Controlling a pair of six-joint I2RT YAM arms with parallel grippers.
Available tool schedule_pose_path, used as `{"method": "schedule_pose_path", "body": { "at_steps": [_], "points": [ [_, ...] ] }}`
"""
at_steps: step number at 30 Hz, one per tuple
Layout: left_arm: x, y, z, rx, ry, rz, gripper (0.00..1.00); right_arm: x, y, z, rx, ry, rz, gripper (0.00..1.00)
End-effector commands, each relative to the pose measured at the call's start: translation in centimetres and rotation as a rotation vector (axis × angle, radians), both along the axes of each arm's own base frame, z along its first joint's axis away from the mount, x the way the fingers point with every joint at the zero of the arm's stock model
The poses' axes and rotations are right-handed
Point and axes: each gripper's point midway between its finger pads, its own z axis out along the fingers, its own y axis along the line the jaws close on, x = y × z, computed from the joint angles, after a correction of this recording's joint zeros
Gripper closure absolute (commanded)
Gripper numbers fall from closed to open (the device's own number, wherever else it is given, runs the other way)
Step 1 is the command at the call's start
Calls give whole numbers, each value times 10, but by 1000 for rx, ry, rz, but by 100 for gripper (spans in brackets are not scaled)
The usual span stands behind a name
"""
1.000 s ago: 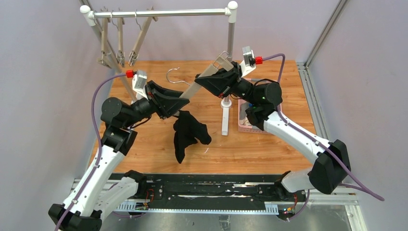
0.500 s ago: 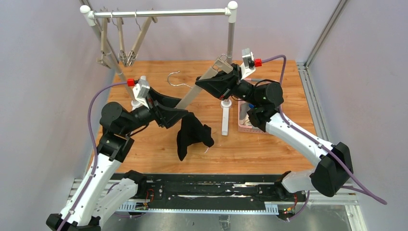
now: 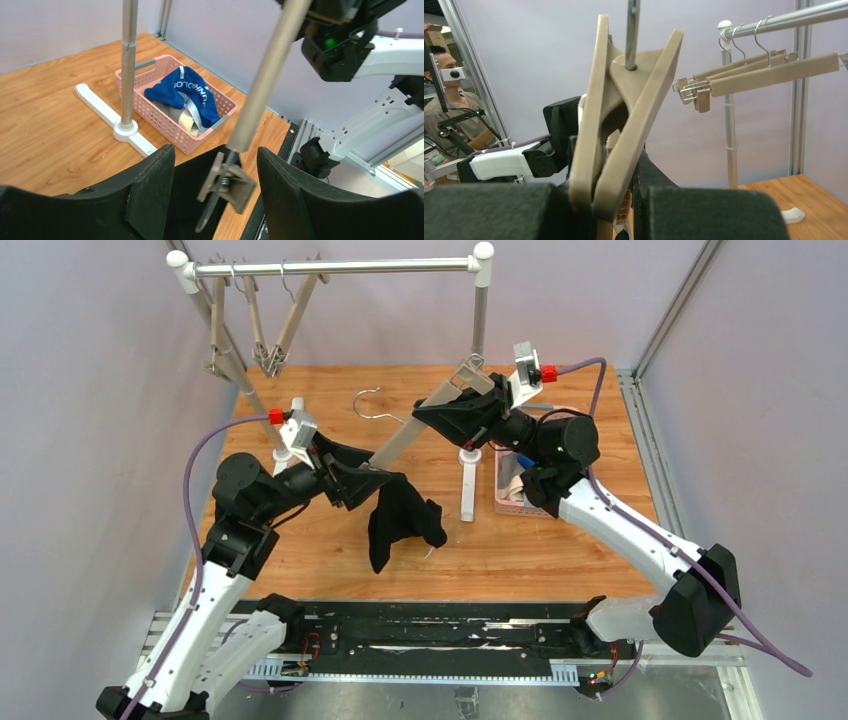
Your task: Remove the underwear clipped to the hanger
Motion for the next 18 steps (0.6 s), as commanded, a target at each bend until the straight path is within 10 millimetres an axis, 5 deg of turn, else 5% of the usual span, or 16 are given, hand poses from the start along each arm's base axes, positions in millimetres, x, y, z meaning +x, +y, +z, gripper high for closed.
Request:
{"method": "schedule_pose_path", "body": {
  "at_steps": [1, 8, 11, 14, 18],
  "points": [
    [5, -2, -7, 13, 14, 9, 34, -18, -16, 29, 84, -79, -6, 99],
    [0, -6, -5, -26, 0, -30, 39, -17, -16, 27, 75, -74, -8, 99],
    [-5, -6, 2, -39, -24, -47, 61, -15, -15, 23, 66, -61, -11, 99],
    [-7, -6, 8, -44, -36, -51, 93, -13, -14, 18, 58, -48, -17, 99],
    [-13, -4, 17, -49, -64, -53, 100, -11, -13, 14, 49, -36, -22, 100]
  ]
}}
